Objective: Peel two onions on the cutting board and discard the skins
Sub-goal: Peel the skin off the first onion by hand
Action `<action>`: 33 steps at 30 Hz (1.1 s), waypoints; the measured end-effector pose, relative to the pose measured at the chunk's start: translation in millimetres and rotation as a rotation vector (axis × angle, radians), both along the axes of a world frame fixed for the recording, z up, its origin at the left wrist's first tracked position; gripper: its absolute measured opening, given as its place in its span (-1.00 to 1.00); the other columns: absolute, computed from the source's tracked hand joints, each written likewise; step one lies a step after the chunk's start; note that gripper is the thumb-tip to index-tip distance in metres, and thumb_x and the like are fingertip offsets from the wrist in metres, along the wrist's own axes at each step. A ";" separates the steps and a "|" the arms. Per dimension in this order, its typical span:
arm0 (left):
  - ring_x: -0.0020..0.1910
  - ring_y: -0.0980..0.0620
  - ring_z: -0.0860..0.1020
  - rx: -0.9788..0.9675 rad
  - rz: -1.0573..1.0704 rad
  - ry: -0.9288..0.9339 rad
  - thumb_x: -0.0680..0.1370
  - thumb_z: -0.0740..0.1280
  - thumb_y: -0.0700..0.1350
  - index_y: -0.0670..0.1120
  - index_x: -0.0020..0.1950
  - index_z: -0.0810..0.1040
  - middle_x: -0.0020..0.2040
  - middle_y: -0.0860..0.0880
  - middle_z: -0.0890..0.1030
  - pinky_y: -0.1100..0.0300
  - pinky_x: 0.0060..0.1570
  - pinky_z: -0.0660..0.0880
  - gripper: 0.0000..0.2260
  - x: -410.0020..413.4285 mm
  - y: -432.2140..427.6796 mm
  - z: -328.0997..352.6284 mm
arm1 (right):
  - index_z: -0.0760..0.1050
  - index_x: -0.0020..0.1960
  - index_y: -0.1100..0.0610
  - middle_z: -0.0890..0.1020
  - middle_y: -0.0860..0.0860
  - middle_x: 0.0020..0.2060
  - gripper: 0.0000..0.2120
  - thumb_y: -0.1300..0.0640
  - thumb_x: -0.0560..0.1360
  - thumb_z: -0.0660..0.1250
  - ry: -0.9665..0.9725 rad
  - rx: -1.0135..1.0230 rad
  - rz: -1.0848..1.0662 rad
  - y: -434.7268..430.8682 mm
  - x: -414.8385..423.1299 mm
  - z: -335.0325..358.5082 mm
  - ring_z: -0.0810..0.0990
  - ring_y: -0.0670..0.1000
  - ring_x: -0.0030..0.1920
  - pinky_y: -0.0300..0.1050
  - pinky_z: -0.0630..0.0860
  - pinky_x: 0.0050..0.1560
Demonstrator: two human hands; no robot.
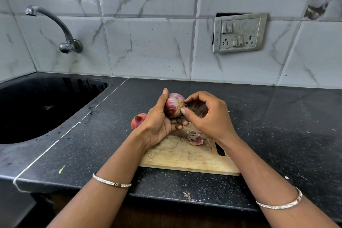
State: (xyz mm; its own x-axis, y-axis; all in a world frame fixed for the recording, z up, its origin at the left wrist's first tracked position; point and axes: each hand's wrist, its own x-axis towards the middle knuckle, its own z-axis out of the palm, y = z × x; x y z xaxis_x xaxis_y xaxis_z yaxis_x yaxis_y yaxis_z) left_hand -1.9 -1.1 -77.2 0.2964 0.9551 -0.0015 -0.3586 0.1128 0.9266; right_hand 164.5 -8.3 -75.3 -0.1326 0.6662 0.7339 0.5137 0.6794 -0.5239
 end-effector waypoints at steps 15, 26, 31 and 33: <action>-0.33 -0.05 0.60 0.036 -0.049 0.047 0.63 0.08 0.34 -0.28 0.35 0.48 0.08 -0.29 0.65 0.20 -0.39 0.55 -0.29 -1.3 0.1 -1.4 | 0.71 -0.04 0.20 0.67 -0.03 -0.20 -0.88 0.25 0.42 0.54 -0.018 0.120 -0.037 1.0 -0.1 -3.2 0.63 -0.12 -0.20 -0.28 0.56 -0.18; -0.38 -0.05 0.52 0.025 -0.058 0.070 0.64 0.07 0.33 -0.13 0.06 0.59 -0.20 -0.21 0.58 0.18 -0.39 0.54 -0.43 0.1 -2.6 -1.7 | 0.73 -0.07 0.17 0.68 -0.05 -0.25 -0.89 0.30 0.42 0.49 -0.037 0.182 -0.121 3.0 0.2 -5.4 0.60 -0.14 -0.27 -0.21 0.58 -0.23; -0.35 -0.05 0.50 0.006 -0.040 0.037 0.64 0.08 0.33 -0.17 0.14 0.57 -0.07 -0.29 0.59 0.18 -0.39 0.53 -0.41 0.3 -1.5 -2.1 | 0.72 -0.02 0.12 0.69 -0.08 -0.16 -0.84 0.27 0.42 0.48 0.040 0.070 -0.047 4.2 0.4 -3.7 0.66 -0.12 -0.18 -0.20 0.62 -0.14; -0.32 -0.06 0.50 0.012 -0.043 0.023 0.63 0.10 0.34 -0.18 0.22 0.55 0.06 -0.35 0.59 0.16 -0.36 0.54 -0.39 -0.2 0.2 -2.8 | 0.72 0.02 0.10 0.70 -0.08 -0.12 -0.83 0.21 0.42 0.54 0.074 -0.034 0.008 4.8 1.4 -2.7 0.68 -0.10 -0.14 -0.20 0.63 -0.11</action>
State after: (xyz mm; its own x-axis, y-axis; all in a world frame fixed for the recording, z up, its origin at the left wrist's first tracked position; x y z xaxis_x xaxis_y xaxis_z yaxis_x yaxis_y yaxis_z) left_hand -2.1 -0.9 -80.0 0.3373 0.9414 0.0029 -0.3324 0.1163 0.9359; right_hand 165.9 -3.4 -77.9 -0.0844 0.6901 0.7188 0.4676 0.6644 -0.5830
